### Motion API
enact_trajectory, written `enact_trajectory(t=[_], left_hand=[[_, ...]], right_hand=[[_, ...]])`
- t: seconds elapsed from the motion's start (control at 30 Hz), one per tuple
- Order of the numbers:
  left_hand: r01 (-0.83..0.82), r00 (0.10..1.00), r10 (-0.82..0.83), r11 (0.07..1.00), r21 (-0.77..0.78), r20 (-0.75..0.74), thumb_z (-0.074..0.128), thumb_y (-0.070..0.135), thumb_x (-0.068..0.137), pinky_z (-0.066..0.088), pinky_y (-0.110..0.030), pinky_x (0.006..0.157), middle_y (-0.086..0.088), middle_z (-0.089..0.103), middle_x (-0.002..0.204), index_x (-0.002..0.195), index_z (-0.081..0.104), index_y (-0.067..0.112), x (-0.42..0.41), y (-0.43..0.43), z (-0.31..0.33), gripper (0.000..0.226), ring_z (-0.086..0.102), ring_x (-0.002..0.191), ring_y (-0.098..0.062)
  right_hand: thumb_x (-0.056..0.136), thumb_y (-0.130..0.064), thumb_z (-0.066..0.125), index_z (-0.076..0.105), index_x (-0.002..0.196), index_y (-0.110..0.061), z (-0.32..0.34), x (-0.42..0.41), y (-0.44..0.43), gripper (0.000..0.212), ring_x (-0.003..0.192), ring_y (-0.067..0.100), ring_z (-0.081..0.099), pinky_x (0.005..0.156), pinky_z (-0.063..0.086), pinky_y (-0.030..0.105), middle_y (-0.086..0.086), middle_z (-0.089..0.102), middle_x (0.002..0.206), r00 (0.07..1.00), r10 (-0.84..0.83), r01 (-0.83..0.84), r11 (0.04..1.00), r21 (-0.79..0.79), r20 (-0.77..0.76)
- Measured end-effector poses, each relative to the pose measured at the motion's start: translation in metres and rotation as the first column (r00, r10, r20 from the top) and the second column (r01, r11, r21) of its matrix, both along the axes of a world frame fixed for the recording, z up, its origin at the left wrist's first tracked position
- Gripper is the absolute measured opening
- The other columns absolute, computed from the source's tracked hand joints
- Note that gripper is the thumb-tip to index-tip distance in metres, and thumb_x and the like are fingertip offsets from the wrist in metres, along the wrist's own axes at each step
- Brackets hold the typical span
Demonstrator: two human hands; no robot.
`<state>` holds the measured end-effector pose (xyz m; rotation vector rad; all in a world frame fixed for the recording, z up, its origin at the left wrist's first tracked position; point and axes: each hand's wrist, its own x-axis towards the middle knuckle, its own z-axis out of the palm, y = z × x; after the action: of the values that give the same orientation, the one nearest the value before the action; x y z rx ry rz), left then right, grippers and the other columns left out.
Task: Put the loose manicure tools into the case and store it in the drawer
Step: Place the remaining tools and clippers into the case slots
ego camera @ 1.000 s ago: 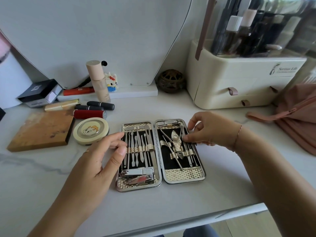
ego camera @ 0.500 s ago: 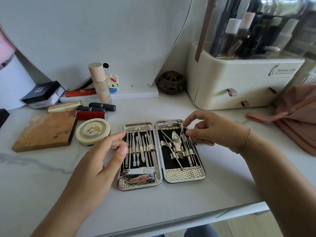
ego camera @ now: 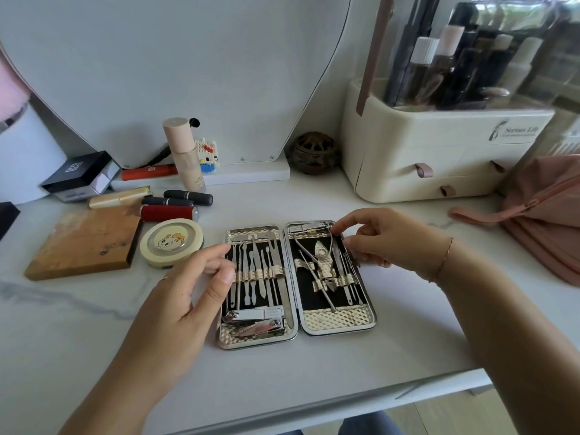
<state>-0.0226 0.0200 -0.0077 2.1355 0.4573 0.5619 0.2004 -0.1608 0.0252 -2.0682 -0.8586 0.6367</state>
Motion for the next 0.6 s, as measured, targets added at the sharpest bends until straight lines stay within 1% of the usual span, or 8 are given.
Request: enact_trajectory(t=[0.17, 0.3, 0.47, 0.53, 0.6], left_hand=[[0.001, 1.000, -0.001, 1.000, -0.020, 0.001, 0.034, 0.071, 0.074, 0.032, 0.001, 0.080, 0.028, 0.061, 0.107, 0.122, 0.051, 0.040, 0.000, 0.001, -0.001, 0.059, 0.051, 0.106, 0.012], [-0.003, 1.000, 0.003, 1.000, -0.021, -0.006, 0.035, 0.071, 0.074, 0.032, 0.002, 0.080, 0.026, 0.061, 0.107, 0.122, 0.051, 0.041, 0.000, 0.001, -0.001, 0.059, 0.051, 0.107, 0.011], [-0.002, 1.000, 0.002, 1.000, -0.017, -0.003, 0.034, 0.071, 0.074, 0.031, 0.003, 0.080, 0.029, 0.060, 0.107, 0.121, 0.051, 0.041, 0.000, 0.000, 0.000, 0.059, 0.051, 0.107, 0.012], [-0.001, 1.000, 0.001, 1.000, -0.014, -0.005, 0.034, 0.071, 0.074, 0.033, 0.000, 0.081, 0.029, 0.060, 0.108, 0.121, 0.051, 0.041, 0.000, 0.000, -0.001, 0.059, 0.051, 0.108, 0.011], [-0.002, 1.000, 0.002, 1.000, -0.011, -0.002, 0.034, 0.072, 0.074, 0.036, -0.008, 0.082, 0.028, 0.060, 0.108, 0.121, 0.051, 0.042, 0.000, 0.001, -0.001, 0.058, 0.051, 0.109, 0.010]], right_hand=[[0.088, -0.009, 0.056, 0.066, 0.096, -0.020, 0.000, -0.001, 0.001, 0.016, 0.037, 0.004, 0.043, 0.040, 0.033, 0.014, 0.000, 0.053, 0.053, 1.000, -0.003, 0.003, 1.000, -0.006, 0.008], [0.088, -0.008, 0.055, 0.066, 0.092, -0.018, 0.002, 0.000, 0.001, 0.015, 0.038, 0.006, 0.040, 0.040, 0.032, 0.017, -0.002, 0.053, 0.051, 1.000, 0.007, -0.008, 1.000, -0.012, -0.011], [0.088, -0.005, 0.054, 0.068, 0.090, -0.015, 0.003, -0.001, -0.001, 0.017, 0.037, 0.004, 0.039, 0.040, 0.031, 0.016, -0.006, 0.053, 0.048, 0.998, 0.025, -0.025, 1.000, 0.001, -0.054], [0.089, -0.004, 0.054, 0.069, 0.091, -0.013, 0.005, -0.001, -0.002, 0.018, 0.038, 0.005, 0.039, 0.040, 0.032, 0.015, -0.005, 0.053, 0.048, 0.998, 0.032, -0.032, 0.999, 0.013, -0.058], [0.089, -0.001, 0.055, 0.069, 0.093, -0.012, 0.010, 0.003, -0.008, 0.018, 0.039, 0.006, 0.039, 0.040, 0.034, 0.015, -0.005, 0.051, 0.047, 0.999, -0.005, 0.010, 0.996, 0.091, -0.052]])
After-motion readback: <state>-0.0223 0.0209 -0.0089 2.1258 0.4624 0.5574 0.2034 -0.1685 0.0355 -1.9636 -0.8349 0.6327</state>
